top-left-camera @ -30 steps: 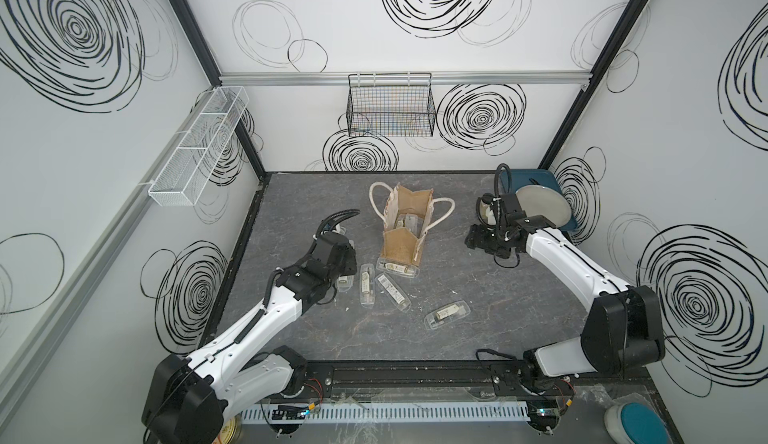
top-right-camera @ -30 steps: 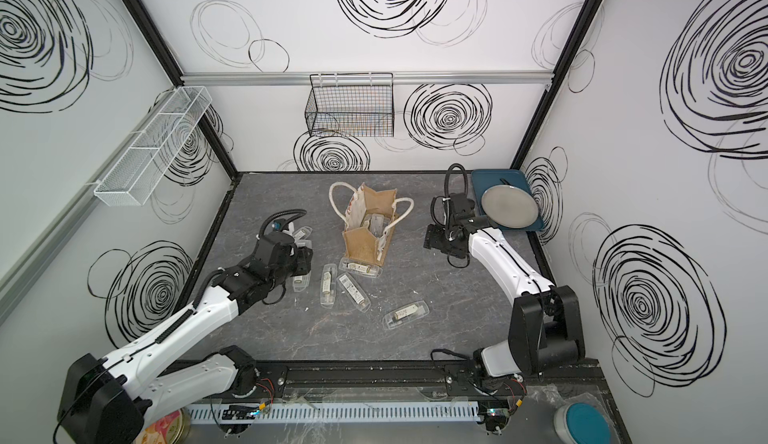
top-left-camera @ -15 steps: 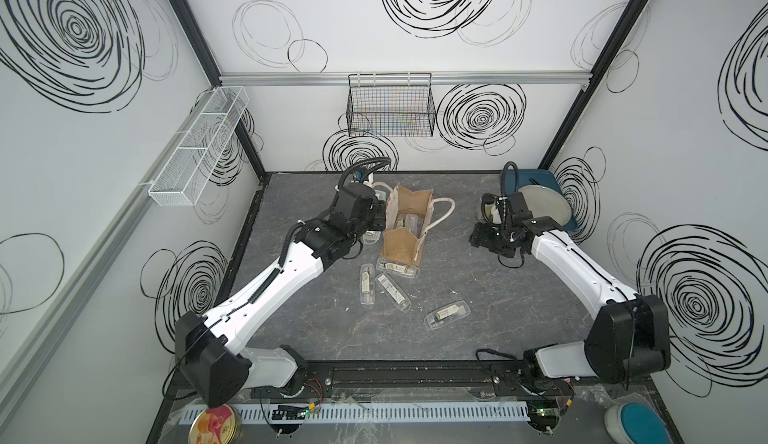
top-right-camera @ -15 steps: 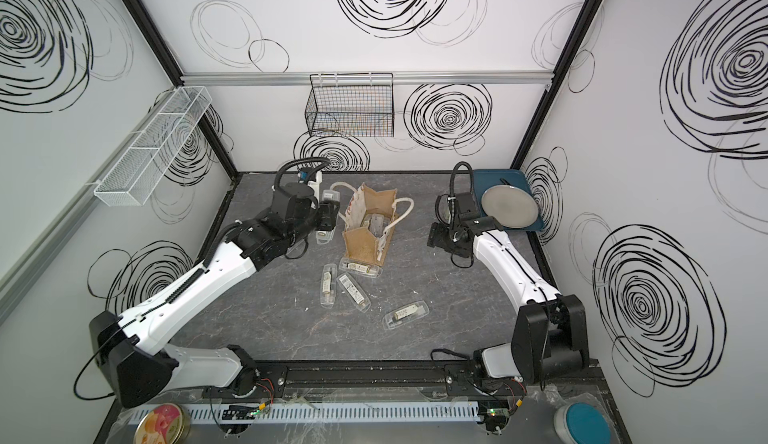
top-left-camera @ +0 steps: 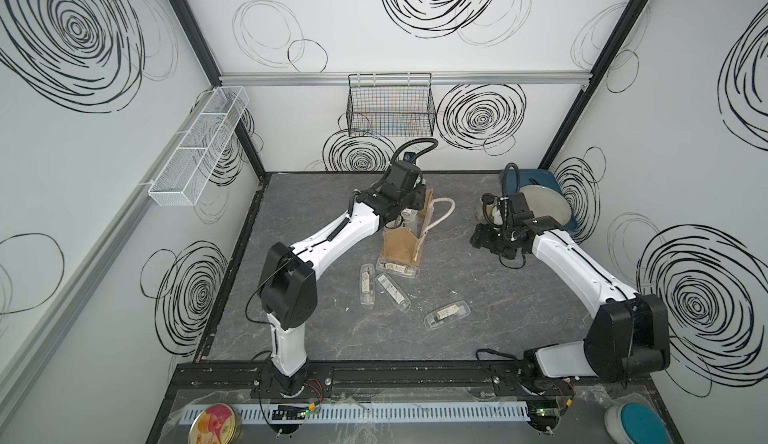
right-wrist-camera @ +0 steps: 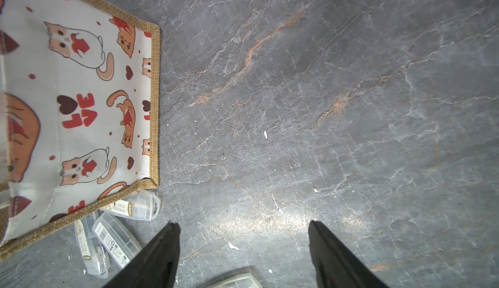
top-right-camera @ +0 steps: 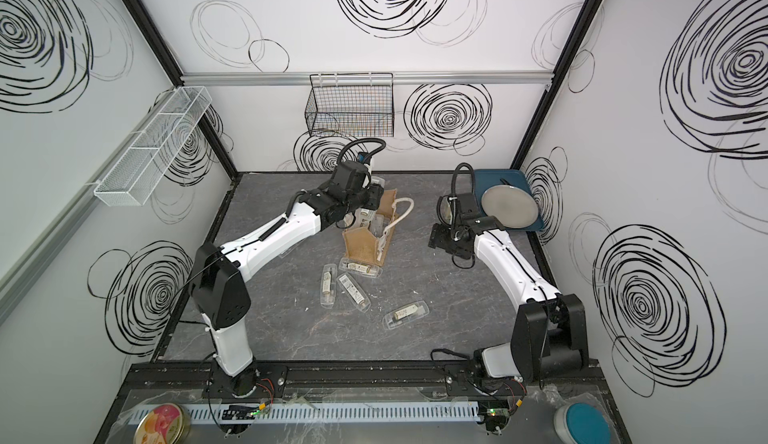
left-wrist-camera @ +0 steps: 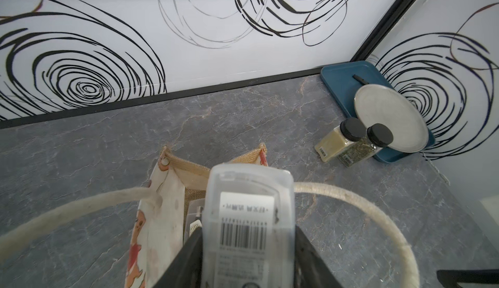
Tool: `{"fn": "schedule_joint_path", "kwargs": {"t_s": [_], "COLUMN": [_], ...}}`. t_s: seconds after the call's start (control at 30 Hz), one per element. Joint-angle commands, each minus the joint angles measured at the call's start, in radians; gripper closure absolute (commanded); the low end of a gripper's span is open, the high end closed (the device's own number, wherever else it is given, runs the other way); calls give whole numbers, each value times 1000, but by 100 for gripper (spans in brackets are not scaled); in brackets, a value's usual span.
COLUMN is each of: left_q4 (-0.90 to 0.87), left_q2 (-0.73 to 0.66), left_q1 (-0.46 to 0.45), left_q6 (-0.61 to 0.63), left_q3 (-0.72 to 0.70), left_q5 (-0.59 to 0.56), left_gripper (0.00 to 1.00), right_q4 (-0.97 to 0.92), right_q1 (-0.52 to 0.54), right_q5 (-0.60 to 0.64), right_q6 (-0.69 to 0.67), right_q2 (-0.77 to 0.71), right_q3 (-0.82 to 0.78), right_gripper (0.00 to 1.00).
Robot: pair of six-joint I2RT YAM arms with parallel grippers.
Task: Put the compass set into the canvas bag
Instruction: Place the compass set in the canvas bag.
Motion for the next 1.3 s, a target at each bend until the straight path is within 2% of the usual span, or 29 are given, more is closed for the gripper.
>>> {"fn": "schedule_joint_path", "kwargs": {"t_s": [0.0, 0.17, 0.57, 0.87, 1.07, 1.27], "left_q4": [8, 4, 58, 57, 45, -3], "left_q2": [49, 101, 117, 168, 180, 112], "left_q1": [9, 10, 12, 19, 19, 2], "left_q6": [49, 55, -3, -70, -91, -56], "left_q3": [48, 38, -109, -108, -83, -33], "left_q5": [18, 25, 40, 57, 47, -1], "left_gripper": [56, 56, 54, 51, 43, 21], "right_q4": [-25, -16, 3, 14, 22, 22], "right_q1": [-5, -6, -4, 1, 18, 29], "right_q5": [-2, -13, -33, -40, -36, -37], "right_q6": [6, 11, 14, 15, 23, 23], "right_q2": [19, 49, 99, 97, 83, 78], "right_q3": [-2, 2, 11, -5, -27, -27], "right_gripper": [21, 22, 22, 22, 22, 22]}}
